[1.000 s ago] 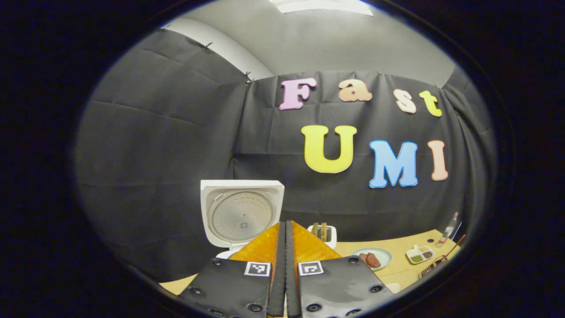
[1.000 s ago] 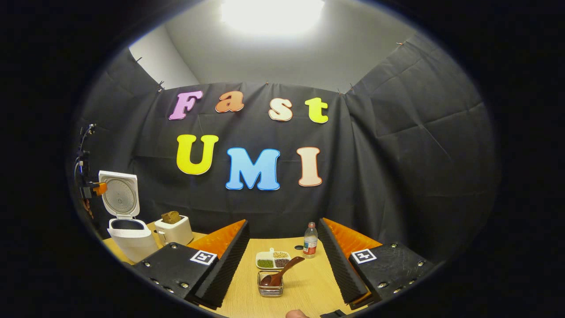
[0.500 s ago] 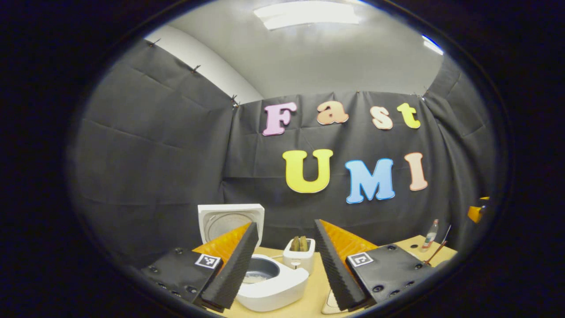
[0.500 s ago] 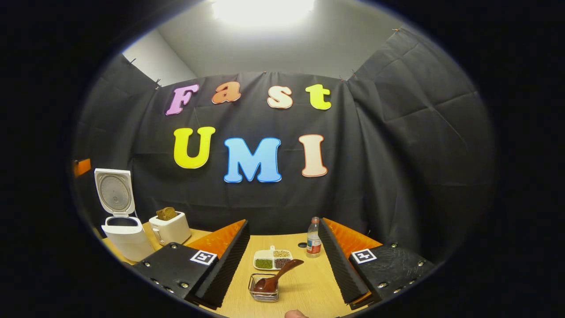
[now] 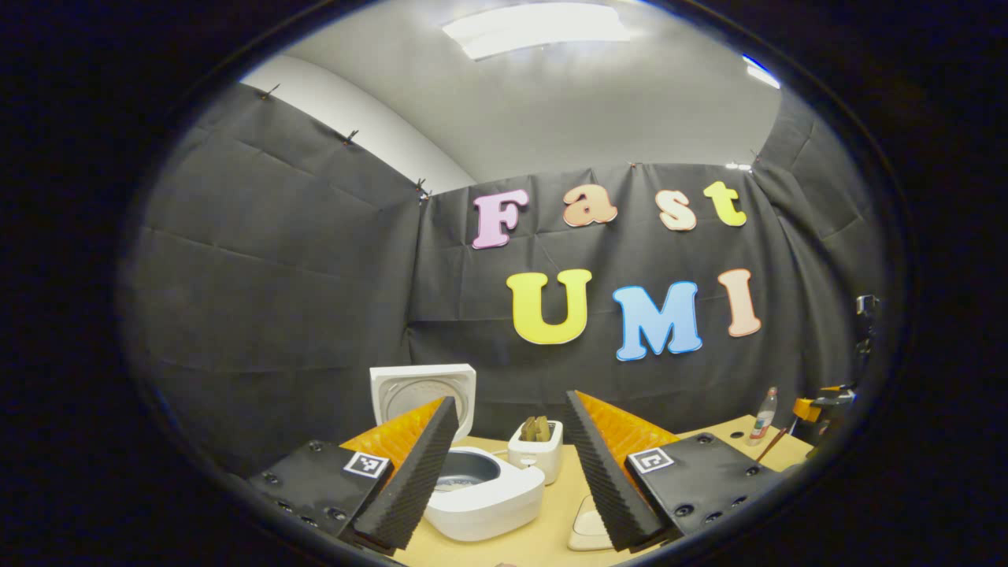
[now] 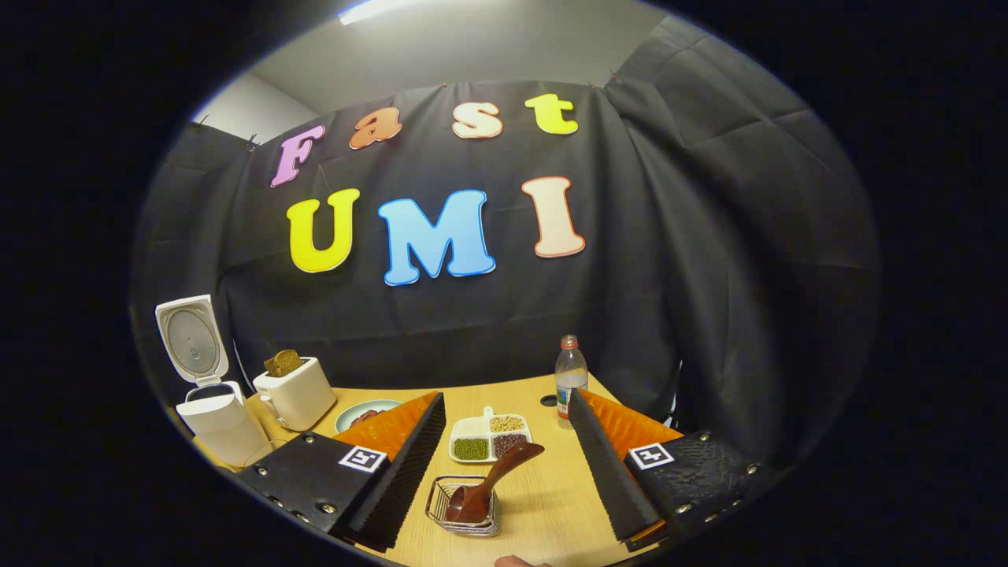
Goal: Close the left gripper, press the button to open the rice cooker; take a wooden spoon from the chopstick holder with the right hand, scoop a spoonful of rice and pour it into the rice cooker, then put the wooden spoon back into the chopstick holder.
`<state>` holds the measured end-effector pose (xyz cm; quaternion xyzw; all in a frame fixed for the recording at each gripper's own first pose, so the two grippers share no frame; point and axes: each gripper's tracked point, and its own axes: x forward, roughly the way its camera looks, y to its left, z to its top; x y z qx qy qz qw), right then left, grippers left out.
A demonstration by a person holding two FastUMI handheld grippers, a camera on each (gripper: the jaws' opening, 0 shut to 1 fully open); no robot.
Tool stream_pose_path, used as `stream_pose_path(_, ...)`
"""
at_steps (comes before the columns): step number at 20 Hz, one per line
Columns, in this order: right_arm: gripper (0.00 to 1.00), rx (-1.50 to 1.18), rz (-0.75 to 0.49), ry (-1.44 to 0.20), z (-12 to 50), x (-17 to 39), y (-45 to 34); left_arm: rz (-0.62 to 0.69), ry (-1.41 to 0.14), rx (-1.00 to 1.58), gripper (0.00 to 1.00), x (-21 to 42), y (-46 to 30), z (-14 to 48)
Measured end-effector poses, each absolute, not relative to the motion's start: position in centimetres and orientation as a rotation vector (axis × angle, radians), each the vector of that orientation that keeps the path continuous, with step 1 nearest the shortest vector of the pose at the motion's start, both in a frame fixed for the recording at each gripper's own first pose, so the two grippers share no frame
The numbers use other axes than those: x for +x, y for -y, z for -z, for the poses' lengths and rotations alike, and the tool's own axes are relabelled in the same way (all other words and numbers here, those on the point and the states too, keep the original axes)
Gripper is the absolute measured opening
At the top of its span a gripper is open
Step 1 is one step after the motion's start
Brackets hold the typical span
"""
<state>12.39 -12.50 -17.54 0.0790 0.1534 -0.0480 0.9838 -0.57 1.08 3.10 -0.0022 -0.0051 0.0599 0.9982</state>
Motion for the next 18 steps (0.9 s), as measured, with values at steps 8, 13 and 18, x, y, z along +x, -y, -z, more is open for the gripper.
stream_pose_path(8,0.98,0.232,0.099,-0.481,25.5,13.9,12.2,-0.197,-0.020,0.038,0.95,-2.7,-3.1,-3.2)
stream_pose_path(13,0.95,0.321,0.084,-0.588,29.5,14.0,11.0,-0.242,-0.044,0.050,0.95,-4.3,-4.8,-2.7)
stream_pose_path(18,0.68,0.395,0.078,-0.639,31.4,14.8,10.2,-0.263,-0.066,0.045,0.91,-5.0,-5.4,-2.2)
